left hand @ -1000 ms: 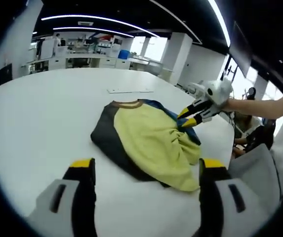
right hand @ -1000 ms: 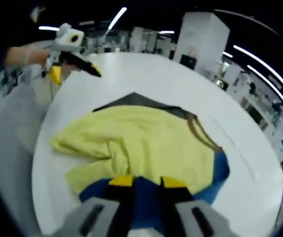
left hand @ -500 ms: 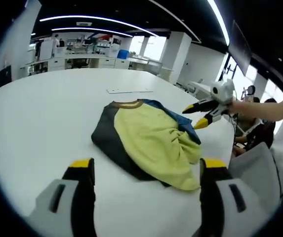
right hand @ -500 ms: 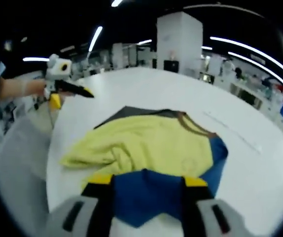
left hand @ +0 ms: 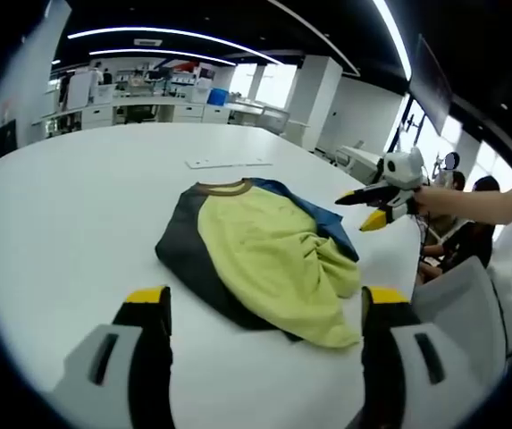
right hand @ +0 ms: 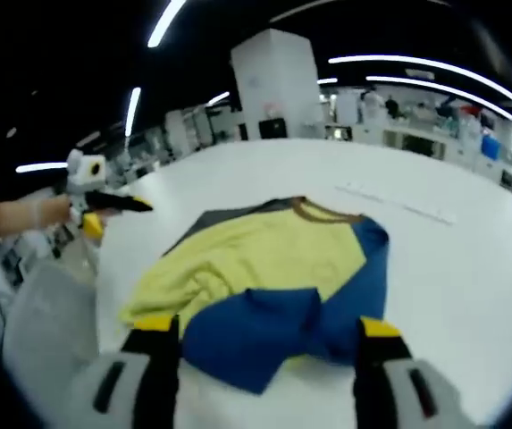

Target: Fold the garment on the visible template until the final outline fits inside the template.

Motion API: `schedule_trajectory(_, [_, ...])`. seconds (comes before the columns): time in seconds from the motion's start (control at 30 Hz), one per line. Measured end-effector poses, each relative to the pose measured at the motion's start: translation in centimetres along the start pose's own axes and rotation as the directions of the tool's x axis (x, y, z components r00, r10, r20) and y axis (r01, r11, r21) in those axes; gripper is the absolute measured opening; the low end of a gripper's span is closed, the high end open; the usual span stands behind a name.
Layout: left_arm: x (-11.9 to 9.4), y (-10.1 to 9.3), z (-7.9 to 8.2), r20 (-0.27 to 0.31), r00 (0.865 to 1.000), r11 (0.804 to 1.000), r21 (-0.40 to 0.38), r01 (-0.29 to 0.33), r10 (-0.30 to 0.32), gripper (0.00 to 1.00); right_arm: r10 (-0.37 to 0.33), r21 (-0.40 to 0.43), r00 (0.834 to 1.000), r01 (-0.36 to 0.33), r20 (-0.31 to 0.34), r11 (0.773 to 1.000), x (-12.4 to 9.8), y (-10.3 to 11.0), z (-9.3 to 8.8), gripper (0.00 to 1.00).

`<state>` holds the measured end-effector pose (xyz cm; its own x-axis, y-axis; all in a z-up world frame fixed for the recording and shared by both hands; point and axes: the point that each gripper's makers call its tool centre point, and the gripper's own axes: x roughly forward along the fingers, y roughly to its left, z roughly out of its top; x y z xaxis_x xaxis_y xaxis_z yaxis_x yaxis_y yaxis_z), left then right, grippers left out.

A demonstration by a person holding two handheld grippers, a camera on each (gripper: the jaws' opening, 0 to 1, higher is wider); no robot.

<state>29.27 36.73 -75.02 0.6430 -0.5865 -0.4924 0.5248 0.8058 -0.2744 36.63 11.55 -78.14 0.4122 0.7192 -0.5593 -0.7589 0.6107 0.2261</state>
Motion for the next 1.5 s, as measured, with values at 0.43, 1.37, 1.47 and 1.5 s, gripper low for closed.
schedule_trajectory(0.43, [0.0,-0.2,0.0,-0.001,1.0,1.0,-0.005,-0.002,0.002,0.85,0.002,0.118,1.0,-0.004,0.015,0.993,-0.7,0.3,-2.3,0.77])
schedule_trajectory(1.37, [-1.0,0.2,-1.2,-0.01,1.0,0.999,-0.033,-0.023,0.023,0.85,0.075,0.307,0.997,-0.071,-0.002,0.949,1.4,1.9,-5.7,0.25])
schedule_trajectory(1.47, [-0.9,0.2,-1.3,-0.008,1.0,0.999,-0.037,-0.022,0.022,0.85,0.077,0.324,0.997,-0.074,0.004,0.943,1.5,1.8,-5.8,0.22])
schedule_trajectory(1.5, [-0.9,0.2,-1.3,-0.009,1.0,0.999,-0.037,-0.022,0.021,0.84,0.074,0.329,0.997,-0.072,0.005,0.942,1.5,1.7,-5.8,0.22])
